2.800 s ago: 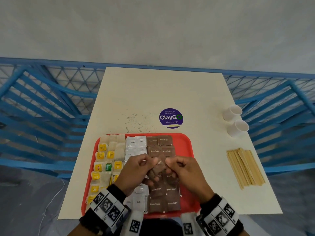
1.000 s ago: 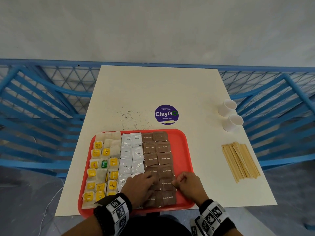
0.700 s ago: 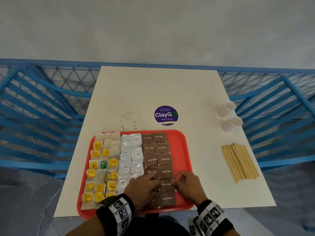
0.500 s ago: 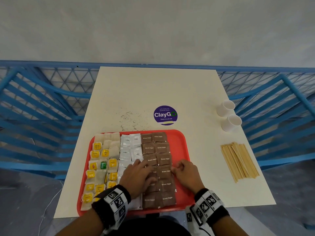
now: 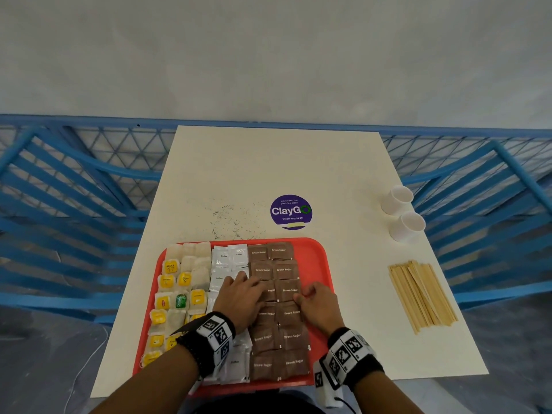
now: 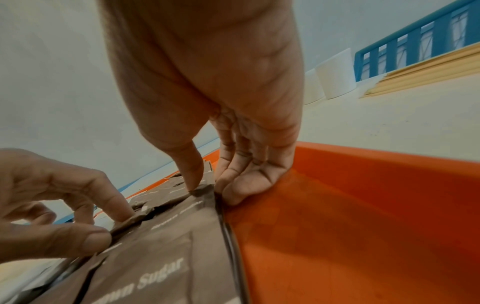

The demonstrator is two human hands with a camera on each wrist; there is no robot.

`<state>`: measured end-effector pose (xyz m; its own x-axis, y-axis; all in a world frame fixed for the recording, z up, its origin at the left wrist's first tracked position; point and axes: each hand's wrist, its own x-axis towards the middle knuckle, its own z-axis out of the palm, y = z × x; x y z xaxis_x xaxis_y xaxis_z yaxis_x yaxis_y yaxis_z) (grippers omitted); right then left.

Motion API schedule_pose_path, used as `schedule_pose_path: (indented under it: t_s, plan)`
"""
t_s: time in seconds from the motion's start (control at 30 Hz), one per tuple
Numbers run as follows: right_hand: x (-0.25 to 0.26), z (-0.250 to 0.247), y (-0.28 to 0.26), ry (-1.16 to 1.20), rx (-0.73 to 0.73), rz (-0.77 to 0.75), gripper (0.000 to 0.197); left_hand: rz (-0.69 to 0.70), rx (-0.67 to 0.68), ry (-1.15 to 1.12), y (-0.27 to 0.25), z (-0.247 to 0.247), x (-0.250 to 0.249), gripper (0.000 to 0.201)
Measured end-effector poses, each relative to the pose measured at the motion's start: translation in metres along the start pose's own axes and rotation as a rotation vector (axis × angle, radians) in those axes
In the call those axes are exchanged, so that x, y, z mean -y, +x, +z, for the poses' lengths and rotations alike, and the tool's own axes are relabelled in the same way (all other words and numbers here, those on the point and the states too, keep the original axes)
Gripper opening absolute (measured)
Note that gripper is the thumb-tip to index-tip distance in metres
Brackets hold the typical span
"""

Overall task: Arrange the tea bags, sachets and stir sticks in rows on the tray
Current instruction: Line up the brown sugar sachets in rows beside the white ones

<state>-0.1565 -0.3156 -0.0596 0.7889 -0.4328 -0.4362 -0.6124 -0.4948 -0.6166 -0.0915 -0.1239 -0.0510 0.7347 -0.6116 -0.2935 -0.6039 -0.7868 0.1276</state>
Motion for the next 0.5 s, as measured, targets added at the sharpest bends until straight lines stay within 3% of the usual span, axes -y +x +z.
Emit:
schedule_pose_path:
  t_s: [0.23,0.4,0.5]
  plan:
    - [0.000,0.000,0.001,0.005,-0.012,-0.017,0.017,0.033,-0.025,-0.041,-0.002,0.000,0.001,0.038]
    - [-0.002,-0.002,0.004,0.012,0.017,-0.019,0.016,0.083,-0.168,-0.044,-0.003,-0.004,-0.001,0.024]
    - [-0.005,-0.005,0.004,0.020,0.021,-0.020,0.019,0.082,-0.229,-0.076,-0.002,-0.011,-0.004,0.031]
